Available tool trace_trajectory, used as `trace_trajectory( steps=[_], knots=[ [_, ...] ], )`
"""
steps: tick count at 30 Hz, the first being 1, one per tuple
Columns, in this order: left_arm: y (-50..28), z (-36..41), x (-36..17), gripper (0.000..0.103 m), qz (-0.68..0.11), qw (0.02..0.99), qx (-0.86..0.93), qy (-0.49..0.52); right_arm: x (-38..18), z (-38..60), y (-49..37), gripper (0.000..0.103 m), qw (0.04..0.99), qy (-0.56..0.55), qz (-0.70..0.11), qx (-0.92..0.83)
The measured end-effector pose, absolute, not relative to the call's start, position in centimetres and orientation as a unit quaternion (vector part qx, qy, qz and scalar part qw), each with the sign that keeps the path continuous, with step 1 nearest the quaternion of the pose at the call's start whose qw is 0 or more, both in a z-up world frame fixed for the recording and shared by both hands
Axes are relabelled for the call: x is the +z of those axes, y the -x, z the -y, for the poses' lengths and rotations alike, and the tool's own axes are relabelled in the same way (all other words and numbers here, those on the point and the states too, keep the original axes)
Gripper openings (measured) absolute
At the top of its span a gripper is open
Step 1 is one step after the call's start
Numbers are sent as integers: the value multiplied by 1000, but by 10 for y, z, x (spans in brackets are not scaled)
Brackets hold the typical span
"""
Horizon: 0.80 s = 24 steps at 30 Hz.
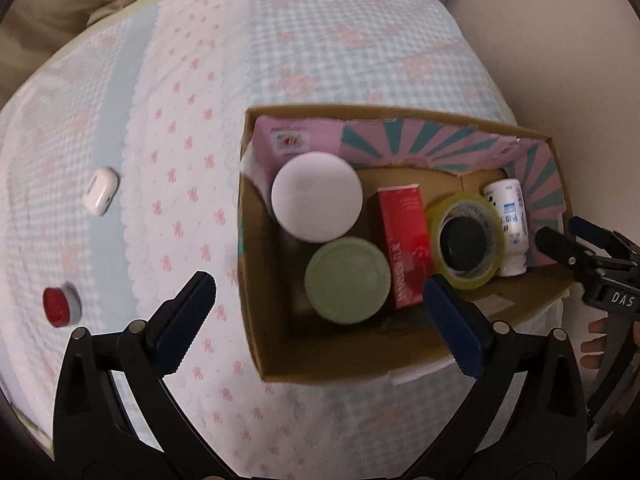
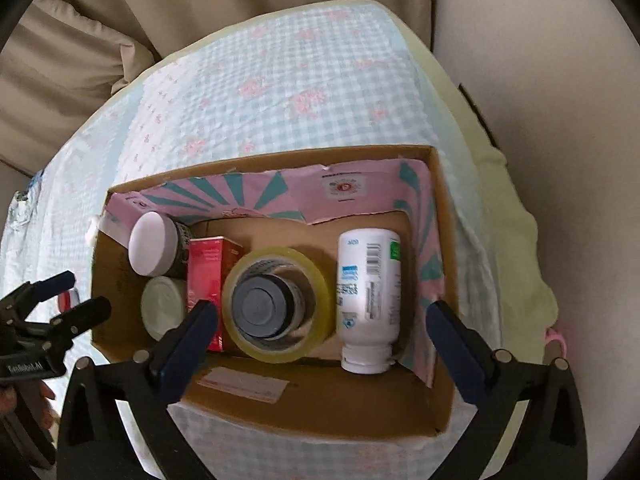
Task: Organize rigid objects
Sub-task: 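Release the jar and pill bottle into the box and lift both tools away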
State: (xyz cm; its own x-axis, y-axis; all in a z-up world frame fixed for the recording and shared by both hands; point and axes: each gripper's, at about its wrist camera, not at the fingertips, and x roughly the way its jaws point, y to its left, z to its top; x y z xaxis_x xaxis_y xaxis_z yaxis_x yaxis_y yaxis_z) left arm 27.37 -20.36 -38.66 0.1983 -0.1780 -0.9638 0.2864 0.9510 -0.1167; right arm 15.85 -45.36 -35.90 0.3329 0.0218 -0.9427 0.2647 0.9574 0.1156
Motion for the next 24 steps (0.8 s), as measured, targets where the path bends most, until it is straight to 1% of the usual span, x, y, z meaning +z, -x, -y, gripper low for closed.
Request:
trace_trajectory(
  steps=[4,9,19,24],
  knots=[
    [-268,201,-384,103,-616,772,-150,-42,-361,459,-149,103,803,-142,-572,-81],
    [-260,201,-371,103,-608,778,-155,-43,-352,452,-152,103,805,-135,-572,-89],
    [-238,176,-334,103,-590,795,-140,-28,-313,435,-143,103,821,-116,-551,-91],
    [-224,151,-305,103,-572,809,-135,-18,-288,417,-132,103,830,-114,-540,-85]
  ],
)
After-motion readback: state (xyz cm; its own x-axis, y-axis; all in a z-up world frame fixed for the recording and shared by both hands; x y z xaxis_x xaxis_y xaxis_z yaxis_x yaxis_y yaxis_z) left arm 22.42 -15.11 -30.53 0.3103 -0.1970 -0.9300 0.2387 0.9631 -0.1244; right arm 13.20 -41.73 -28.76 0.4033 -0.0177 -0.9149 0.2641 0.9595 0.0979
